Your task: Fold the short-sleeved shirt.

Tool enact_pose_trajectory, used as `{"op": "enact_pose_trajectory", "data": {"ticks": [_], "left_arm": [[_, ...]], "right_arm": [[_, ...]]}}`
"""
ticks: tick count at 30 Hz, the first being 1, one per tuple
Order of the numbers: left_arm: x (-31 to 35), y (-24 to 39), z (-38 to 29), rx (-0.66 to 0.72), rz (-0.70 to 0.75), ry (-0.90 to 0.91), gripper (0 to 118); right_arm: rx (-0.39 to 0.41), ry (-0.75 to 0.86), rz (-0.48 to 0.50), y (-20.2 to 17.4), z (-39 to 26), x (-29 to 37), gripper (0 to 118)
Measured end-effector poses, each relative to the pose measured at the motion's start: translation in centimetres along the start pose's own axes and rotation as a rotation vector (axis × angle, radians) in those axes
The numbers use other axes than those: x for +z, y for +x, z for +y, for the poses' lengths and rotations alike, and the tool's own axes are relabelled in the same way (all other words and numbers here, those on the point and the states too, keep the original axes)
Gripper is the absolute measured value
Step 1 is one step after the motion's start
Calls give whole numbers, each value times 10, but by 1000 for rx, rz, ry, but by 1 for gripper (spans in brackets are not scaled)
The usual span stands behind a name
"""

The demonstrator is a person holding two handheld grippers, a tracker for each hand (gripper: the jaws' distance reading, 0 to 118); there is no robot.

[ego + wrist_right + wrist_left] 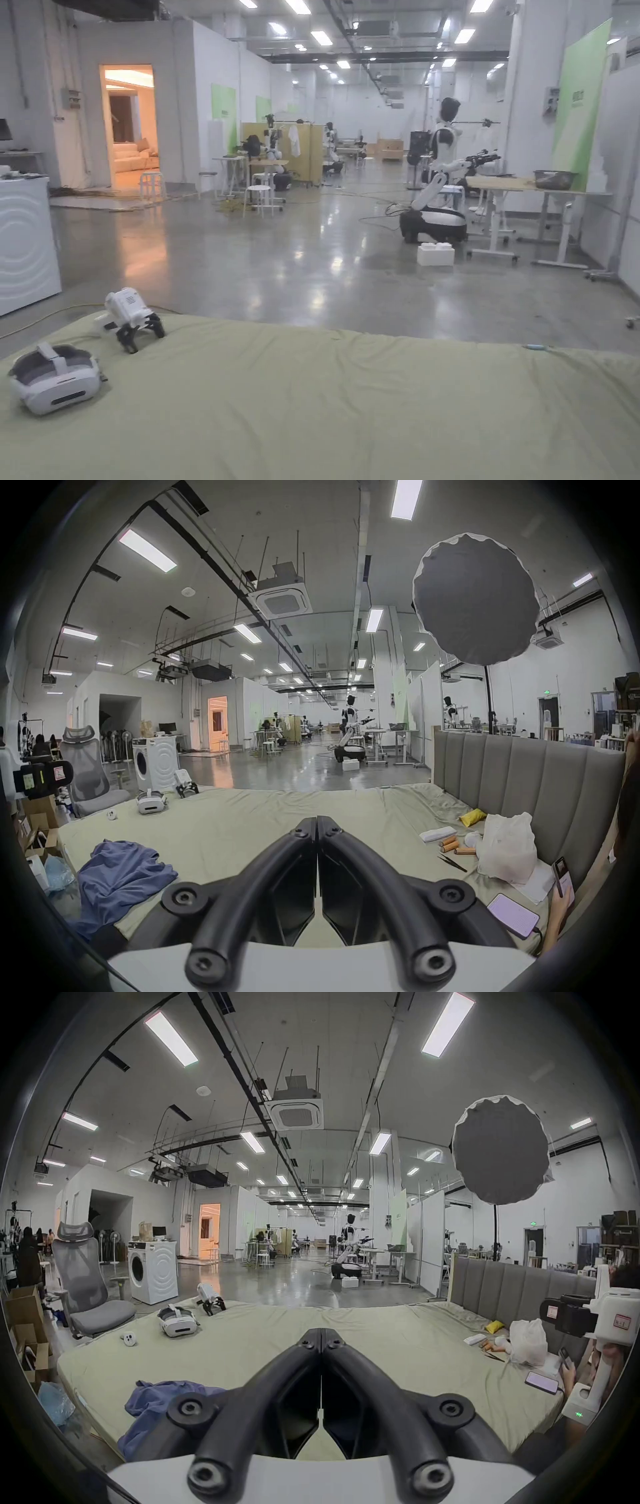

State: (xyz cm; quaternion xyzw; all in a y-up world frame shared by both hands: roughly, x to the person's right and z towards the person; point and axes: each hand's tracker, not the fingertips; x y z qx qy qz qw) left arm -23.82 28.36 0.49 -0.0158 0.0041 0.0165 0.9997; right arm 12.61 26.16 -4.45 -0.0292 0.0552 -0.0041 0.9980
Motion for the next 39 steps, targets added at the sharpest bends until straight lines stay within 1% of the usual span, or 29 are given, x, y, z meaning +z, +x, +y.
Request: {"op": "enact_pose_trajectory", "data": {"ticks": [1, 3, 4, 5, 6, 7, 8, 9, 10, 11, 12, 16, 18, 20, 21, 22, 24, 25, 26, 27, 28, 29, 31, 32, 34, 35, 36, 38, 39], "left_arm": [[-1, -7, 0, 19, 4, -8, 0], [-9, -33, -2, 136, 18, -93, 0], [-16, -52, -6, 183, -24, -153, 0], [-24, -71, -14, 188, -41, -203, 9], [-32, -86, -23, 174, -2, -237, 21], [-41, -102, -34, 151, 47, -267, 38], [-54, -119, -47, 143, 56, -329, 64], [-67, -136, -61, 156, 50, -389, 78], [-81, -151, -75, 184, 55, -449, 85], [-96, -166, -93, 204, 66, -520, 87], [-109, -176, -109, 211, 91, -553, 87], [-163, -203, -177, 169, 141, -680, 91], [-184, -212, -202, 187, 130, -721, 91], [-203, -216, -223, 170, 181, -770, 89], [-211, -219, -231, 161, 202, -790, 82], [-217, -222, -238, 168, 209, -819, 70], [-220, -223, -246, 178, 199, -824, 64], [-218, -220, -244, 159, 199, -811, 50], [-219, -219, -242, 153, 194, -812, 13], [-216, -216, -239, 136, 195, -804, 13], [-219, -214, -239, 121, 201, -807, 0], [-226, -214, -240, 89, 241, -857, 0], [-234, -215, -232, 125, 227, -876, 0], [-236, -217, -220, 178, 241, -856, 0], [-235, -219, -179, 301, 238, -679, 0], [-239, -218, -152, 348, 232, -634, 0], [-244, -214, -134, 359, 210, -603, 0], [-259, -191, -93, 294, 137, -514, 0], [-267, -175, -72, 293, 94, -477, 0]], "right_arm": [[-1, -3, 3, 0, -1, 0, 0], [-8, -13, 12, 1, -5, -2, 0], [-16, -25, 20, 2, -8, -3, 0], [-26, -44, 31, 2, -12, -5, 0], [-36, -57, 34, 2, -15, -7, 0], [-47, -75, 39, 2, -20, -9, 0], [-53, -97, 42, 2, -25, -12, 0], [-56, -117, 45, 2, -30, -14, 0], [-54, -135, 49, 1, -34, -16, 0], [-47, -153, 55, 0, -39, -18, 0], [-39, -170, 54, -1, -44, -20, 0], [-11, -248, 35, 1, -62, -27, 0], [-16, -280, 22, 5, -69, -30, 0], [-13, -316, 4, 9, -76, -34, 0], [-9, -329, -6, 10, -79, -35, 0], [-5, -340, -12, 12, -82, -37, 0], [-1, -351, -15, 14, -87, -37, 0], [-2, -359, -16, 16, -89, -37, 0], [-2, -366, -14, 17, -91, -37, 0], [-1, -371, -10, 19, -93, -37, 0], [1, -376, -7, 19, -93, -37, 0], [1, -380, -6, 17, -82, -31, 0], [-1, -385, 3, 21, -83, -29, 0], [-6, -381, 6, 23, -83, -27, 0], [-12, -373, 14, 30, -82, -22, 0], [-11, -369, 12, 33, -82, -20, 0], [-9, -365, 7, 35, -81, -18, 0], [-23, -355, -3, 45, -80, -12, 0], [-39, -346, -12, 48, -80, -9, 0]]}}
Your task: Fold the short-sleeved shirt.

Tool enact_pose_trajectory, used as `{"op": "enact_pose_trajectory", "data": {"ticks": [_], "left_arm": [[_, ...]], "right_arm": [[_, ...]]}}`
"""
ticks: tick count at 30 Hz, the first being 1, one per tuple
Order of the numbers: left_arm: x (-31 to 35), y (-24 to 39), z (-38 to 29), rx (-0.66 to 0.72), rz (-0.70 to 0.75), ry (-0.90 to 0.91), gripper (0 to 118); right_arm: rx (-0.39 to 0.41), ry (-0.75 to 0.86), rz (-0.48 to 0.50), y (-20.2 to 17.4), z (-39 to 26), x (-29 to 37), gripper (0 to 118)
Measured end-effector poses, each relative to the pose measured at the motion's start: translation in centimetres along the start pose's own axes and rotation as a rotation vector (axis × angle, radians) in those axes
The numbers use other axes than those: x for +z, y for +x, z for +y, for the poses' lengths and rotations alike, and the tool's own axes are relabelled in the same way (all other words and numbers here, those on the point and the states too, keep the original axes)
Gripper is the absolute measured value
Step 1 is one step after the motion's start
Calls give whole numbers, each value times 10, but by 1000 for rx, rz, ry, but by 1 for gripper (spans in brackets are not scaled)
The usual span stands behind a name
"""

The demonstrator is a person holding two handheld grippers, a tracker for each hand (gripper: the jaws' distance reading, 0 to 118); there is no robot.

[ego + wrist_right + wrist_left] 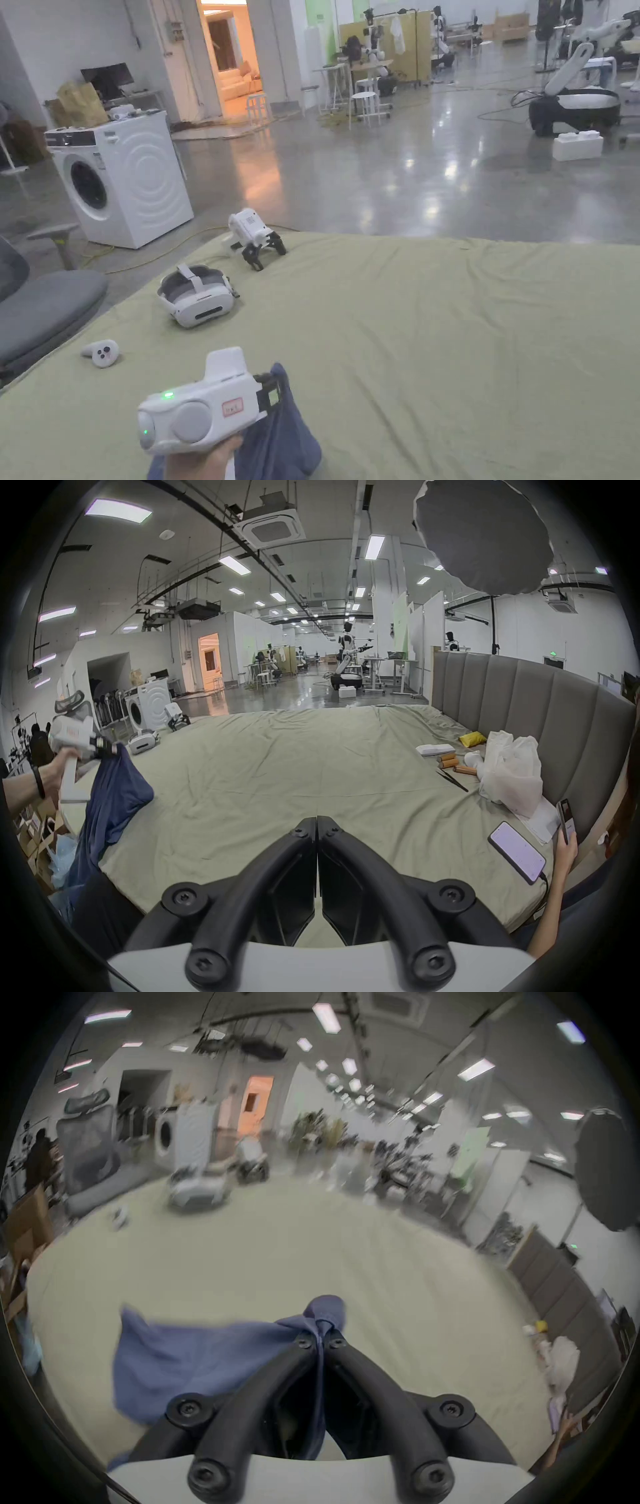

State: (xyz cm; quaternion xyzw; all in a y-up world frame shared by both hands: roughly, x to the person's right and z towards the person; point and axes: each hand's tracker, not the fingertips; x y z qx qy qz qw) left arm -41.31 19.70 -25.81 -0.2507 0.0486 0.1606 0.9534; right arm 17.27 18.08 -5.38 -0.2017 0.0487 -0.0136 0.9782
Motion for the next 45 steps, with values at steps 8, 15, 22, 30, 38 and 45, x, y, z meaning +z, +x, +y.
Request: {"op": "enact_pose_trajectory", "data": {"ticks": [8, 15, 22, 30, 38, 45], "left_arm": [[-31, 222, -48, -351, -428, -121, 0], [-16, 386, -210, -392, -823, -376, 0], [31, 445, -329, -479, -1004, -543, 0], [103, 331, -213, -492, -773, -68, 98], [254, 203, -120, -472, -286, 431, 93], [322, 171, -128, -419, -89, 551, 9]], "right_arm": [[-107, 40, -72, 31, -8, 29, 0], [-125, 29, -137, 54, -16, 50, 0], [-134, 8, -188, 63, -28, 69, 0], [-119, 60, -116, 53, -18, 61, 0], [-32, 183, 5, 21, 25, 62, 0], [23, 245, 70, -2, 46, 80, 0]]}}
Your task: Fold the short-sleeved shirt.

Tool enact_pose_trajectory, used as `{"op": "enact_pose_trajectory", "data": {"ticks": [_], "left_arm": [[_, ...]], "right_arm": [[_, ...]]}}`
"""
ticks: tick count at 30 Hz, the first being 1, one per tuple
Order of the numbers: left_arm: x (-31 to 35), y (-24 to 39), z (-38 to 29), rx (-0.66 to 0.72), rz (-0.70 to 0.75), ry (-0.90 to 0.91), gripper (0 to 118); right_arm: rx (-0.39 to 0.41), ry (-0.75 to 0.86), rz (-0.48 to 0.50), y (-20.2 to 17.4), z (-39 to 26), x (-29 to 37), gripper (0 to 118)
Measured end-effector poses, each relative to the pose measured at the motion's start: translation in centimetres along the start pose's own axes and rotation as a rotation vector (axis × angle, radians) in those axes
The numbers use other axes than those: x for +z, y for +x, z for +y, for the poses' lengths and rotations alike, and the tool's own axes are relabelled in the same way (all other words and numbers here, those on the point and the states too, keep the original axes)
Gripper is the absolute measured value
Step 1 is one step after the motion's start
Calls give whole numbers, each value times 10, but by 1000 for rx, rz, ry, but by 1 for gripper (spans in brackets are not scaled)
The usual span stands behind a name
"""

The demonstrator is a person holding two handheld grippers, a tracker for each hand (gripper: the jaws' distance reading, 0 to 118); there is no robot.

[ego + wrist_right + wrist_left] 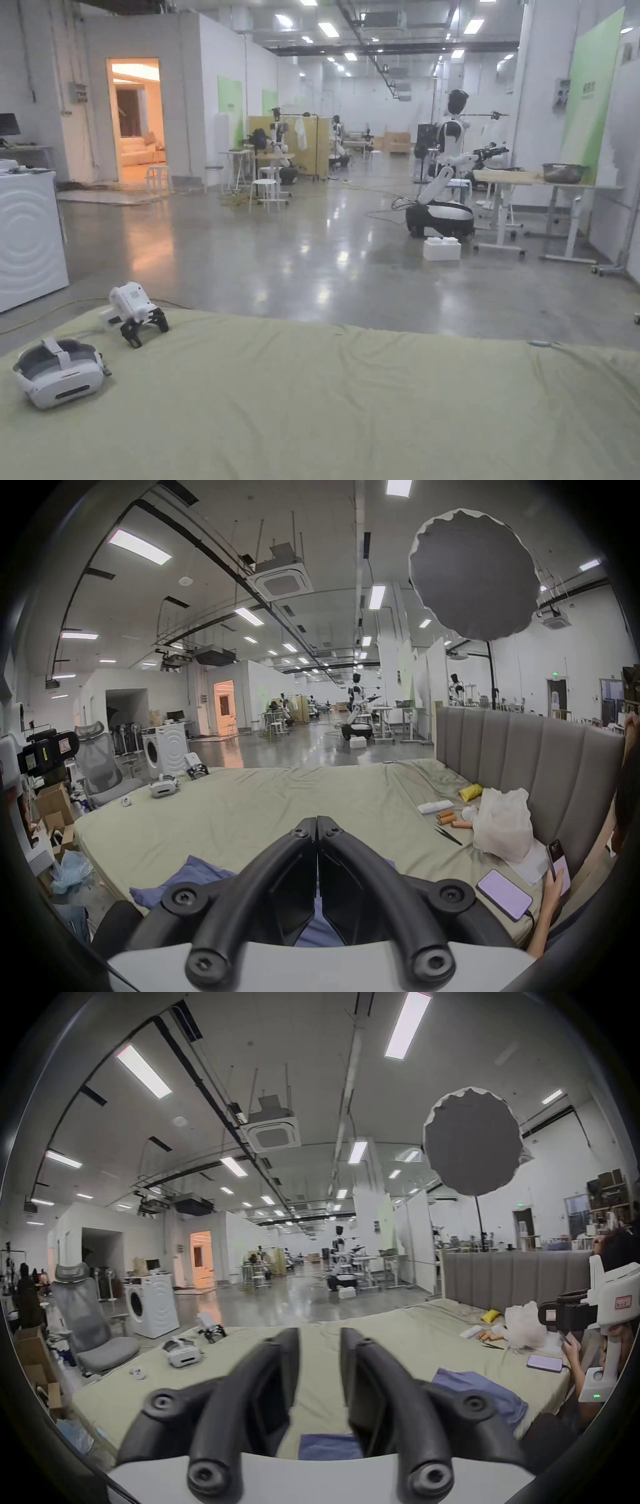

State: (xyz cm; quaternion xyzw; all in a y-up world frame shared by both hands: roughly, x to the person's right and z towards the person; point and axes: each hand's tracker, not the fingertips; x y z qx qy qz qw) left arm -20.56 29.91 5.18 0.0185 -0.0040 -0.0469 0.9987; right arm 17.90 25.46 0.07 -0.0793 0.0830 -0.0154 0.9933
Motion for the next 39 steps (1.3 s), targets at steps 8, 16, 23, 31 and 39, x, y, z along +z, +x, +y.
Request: {"op": "enact_pose_trajectory", "data": {"ticks": [8, 16, 23, 31, 39], "left_arm": [[5, -5, -1, 2, 8, -32, 0], [-26, -16, -9, 84, 21, -150, 0], [-182, -47, -121, 255, -163, -650, 76], [-307, -46, -264, 251, -59, -980, 59], [-314, -15, -273, 84, -147, -991, 3]], "right_arm": [[12, 18, 16, -8, 3, 4, 0], [-3, 9, 5, -7, 0, -2, 0], [-50, -108, -1, 1, -29, -12, 0], [-80, -239, -89, 23, -67, -5, 0], [-88, -334, -167, 45, -86, -6, 0]]}}
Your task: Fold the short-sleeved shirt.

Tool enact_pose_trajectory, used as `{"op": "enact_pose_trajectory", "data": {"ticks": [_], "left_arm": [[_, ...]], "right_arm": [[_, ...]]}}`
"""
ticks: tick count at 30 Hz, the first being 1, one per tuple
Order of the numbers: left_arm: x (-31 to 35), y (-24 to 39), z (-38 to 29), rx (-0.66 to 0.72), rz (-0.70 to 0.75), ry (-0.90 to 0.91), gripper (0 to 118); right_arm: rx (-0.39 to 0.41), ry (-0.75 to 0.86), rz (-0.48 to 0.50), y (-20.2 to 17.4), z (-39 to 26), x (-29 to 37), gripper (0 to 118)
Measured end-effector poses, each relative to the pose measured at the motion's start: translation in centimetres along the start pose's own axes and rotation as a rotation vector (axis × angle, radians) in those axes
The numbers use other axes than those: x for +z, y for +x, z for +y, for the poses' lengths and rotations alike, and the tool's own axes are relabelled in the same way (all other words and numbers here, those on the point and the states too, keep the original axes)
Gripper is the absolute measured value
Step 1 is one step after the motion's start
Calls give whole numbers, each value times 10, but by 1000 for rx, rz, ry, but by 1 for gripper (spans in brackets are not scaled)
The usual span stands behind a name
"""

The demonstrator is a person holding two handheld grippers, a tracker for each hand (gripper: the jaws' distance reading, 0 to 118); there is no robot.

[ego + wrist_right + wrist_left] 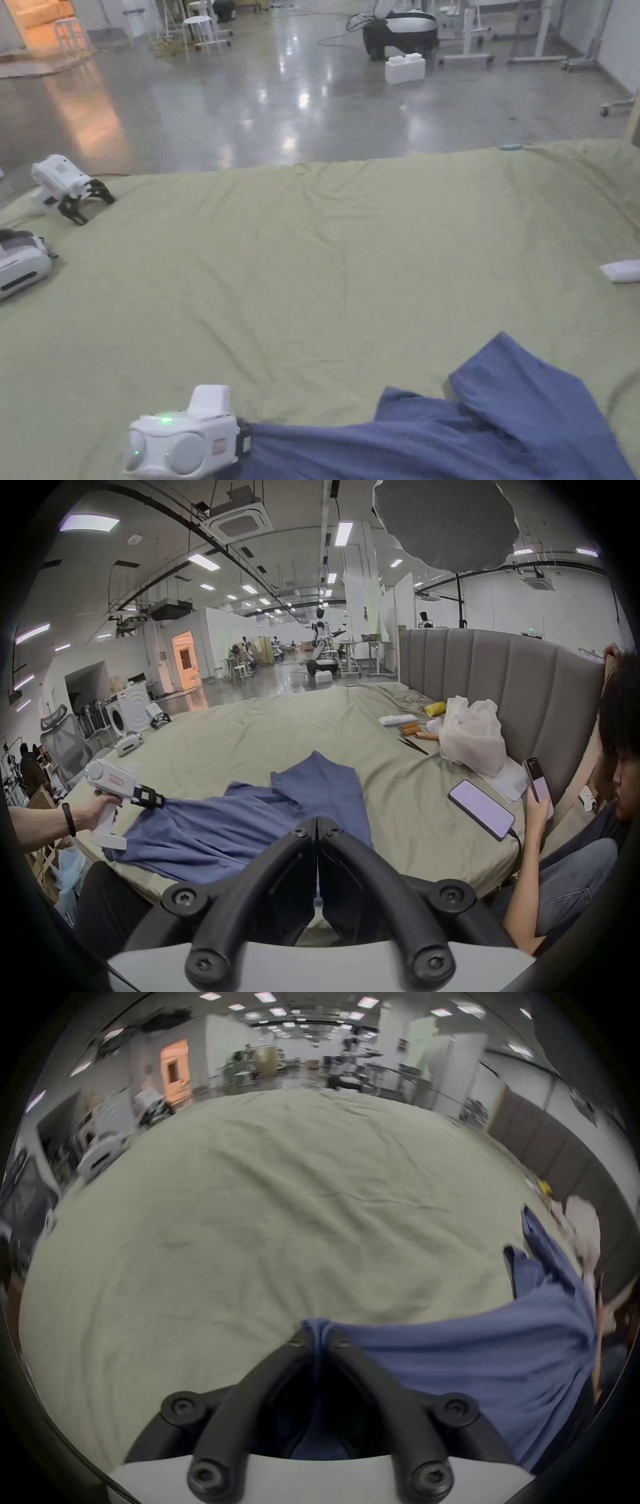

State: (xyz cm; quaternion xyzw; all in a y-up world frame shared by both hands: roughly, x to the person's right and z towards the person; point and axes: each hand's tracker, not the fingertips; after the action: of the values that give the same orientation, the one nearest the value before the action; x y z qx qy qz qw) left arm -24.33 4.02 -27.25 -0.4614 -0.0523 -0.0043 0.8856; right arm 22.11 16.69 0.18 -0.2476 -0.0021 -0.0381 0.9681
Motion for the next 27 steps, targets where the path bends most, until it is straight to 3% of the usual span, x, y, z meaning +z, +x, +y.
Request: {"op": "enact_pose_trajectory", "data": {"ticks": [1, 4, 5, 7, 8, 9, 14, 16, 17, 18, 19, 20, 21, 25, 27], "left_arm": [[-2, 9, -1, -48, 82, -18, 3], [-13, 21, -1, -101, 100, -45, 3], [-14, 21, -1, -98, 97, -43, 2], [-11, 21, 0, -95, 90, -48, 2], [-11, 18, 1, -86, 87, -50, 2], [-11, 16, 2, -72, 80, -53, 2], [-16, 6, 3, -24, 57, -52, 3], [-15, 6, 1, -18, 51, -49, 3], [-15, 5, 1, -9, 48, -46, 3], [-15, 4, 1, 3, 44, -43, 3], [-15, 3, 1, 6, 43, -40, 3], [-15, 3, 0, 6, 41, -39, 3], [-14, 3, 0, 9, 39, -36, 3], [8, -11, 7, 102, -13, -9, 1], [44, -18, 11, 137, -55, 107, 0]], "right_arm": [[2, -13, -8, 3, 2, -7, 0], [-18, -48, 5, 11, 22, -47, 1], [-26, -103, 2, 16, 29, -69, 16], [-43, -199, 0, 32, 42, -127, 70], [-53, -236, 18, 38, 45, -151, 83], [-73, -222, 18, 44, 48, -181, 82], [-211, -489, -44, 78, 45, -321, 78], [-181, -591, -110, 78, 37, -345, 59], [-141, -594, -144, 74, 36, -346, 56], [-126, -534, -118, 65, 38, -337, 45], [-100, -507, -120, 58, 39, -331, 29], [-70, -509, -97, 55, 40, -330, 4], [-48, -501, -108, 52, 41, -328, 3], [-122, -404, -98, 48, 61, -280, 2], [-130, -320, -52, 57, 72, -254, 1]]}}
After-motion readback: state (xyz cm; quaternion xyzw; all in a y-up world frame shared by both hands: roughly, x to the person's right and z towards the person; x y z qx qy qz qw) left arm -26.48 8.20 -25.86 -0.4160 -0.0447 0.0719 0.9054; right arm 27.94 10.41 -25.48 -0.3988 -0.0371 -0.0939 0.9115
